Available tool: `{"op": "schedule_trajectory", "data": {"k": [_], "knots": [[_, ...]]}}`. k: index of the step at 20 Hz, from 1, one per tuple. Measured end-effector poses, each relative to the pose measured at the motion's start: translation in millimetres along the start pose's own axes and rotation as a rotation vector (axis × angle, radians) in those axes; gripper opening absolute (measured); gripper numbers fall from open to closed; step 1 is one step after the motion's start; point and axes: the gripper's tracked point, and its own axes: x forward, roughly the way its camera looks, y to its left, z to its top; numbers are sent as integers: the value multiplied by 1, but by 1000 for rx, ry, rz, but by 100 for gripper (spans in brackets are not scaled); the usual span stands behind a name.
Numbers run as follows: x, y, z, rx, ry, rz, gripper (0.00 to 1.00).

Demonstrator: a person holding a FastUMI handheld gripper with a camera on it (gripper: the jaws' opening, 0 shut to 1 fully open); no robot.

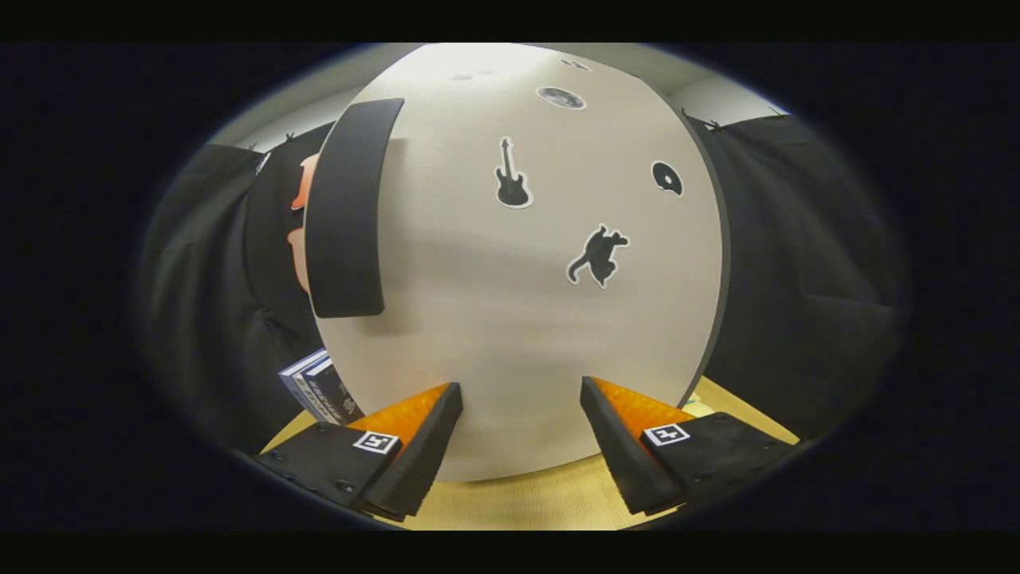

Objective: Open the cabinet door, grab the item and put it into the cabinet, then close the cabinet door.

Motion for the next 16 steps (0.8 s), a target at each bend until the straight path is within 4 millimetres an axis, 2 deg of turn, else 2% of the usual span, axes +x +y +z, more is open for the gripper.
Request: {"op": "schedule_trajectory", "data": {"k": [2, 6, 10, 13, 16], "knots": [[-13, -5, 5, -1, -3, -9, 96], [-57, -17, 22, 6, -26, -54, 96], [-92, -19, 54, -30, -78, -68, 96], [-106, -15, 79, -62, -128, -91, 96], [-111, -9, 88, -58, -131, -95, 96]]}}
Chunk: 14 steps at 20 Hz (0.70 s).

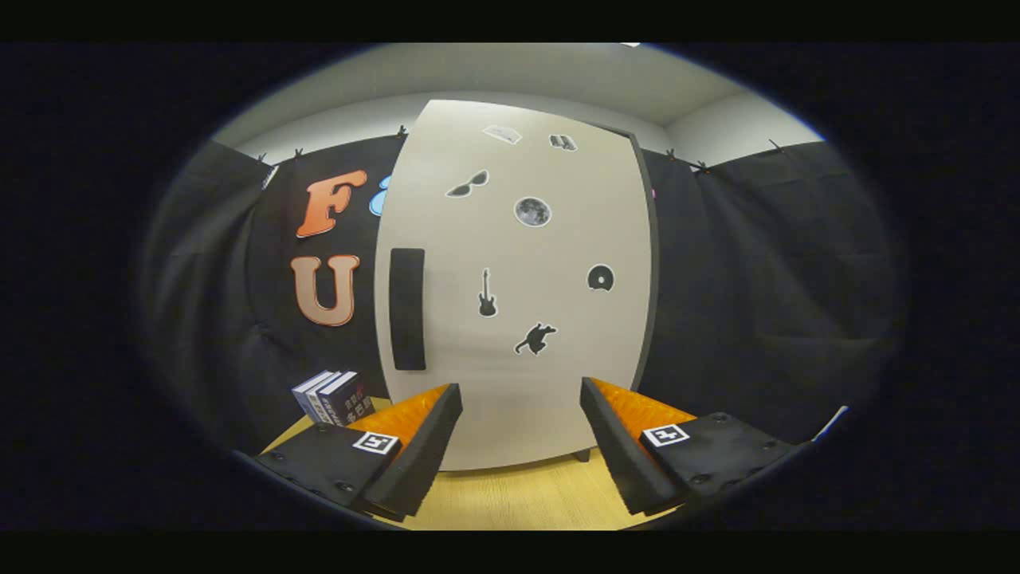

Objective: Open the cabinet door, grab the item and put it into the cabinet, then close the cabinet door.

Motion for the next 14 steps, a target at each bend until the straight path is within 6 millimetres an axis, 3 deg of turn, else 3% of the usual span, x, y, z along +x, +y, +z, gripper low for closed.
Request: {"op": "schedule_trajectory", "data": {"k": [4, 7, 14], "knots": [[-10, 8, 13, 20, -29, -2, 93], [-20, 13, 10, 42, -38, 8, 93], [-43, -3, 7, 93, -46, -32, 93]]}}
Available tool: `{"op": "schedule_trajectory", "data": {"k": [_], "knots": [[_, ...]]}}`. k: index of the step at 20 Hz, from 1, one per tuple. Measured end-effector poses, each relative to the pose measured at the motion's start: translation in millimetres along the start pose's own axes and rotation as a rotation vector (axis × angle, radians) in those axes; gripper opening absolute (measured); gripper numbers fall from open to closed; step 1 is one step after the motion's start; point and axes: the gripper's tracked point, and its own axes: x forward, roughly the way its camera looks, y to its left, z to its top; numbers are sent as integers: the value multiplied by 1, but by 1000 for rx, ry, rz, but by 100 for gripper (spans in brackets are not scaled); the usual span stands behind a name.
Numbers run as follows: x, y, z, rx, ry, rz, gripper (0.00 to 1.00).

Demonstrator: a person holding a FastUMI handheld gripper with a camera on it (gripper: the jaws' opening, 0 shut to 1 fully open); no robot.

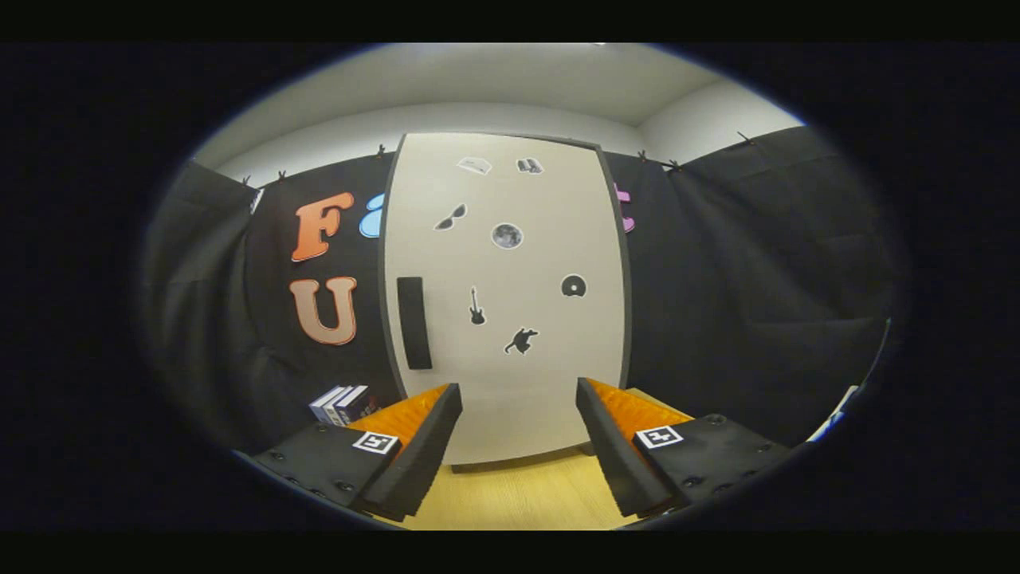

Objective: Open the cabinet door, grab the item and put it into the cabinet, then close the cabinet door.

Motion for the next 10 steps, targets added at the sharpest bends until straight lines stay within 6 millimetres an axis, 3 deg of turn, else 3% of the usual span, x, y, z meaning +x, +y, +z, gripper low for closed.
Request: {"op": "schedule_trajectory", "data": {"k": [10], "knots": [[-28, -19, 7, -10, -3, -54, 93]]}}
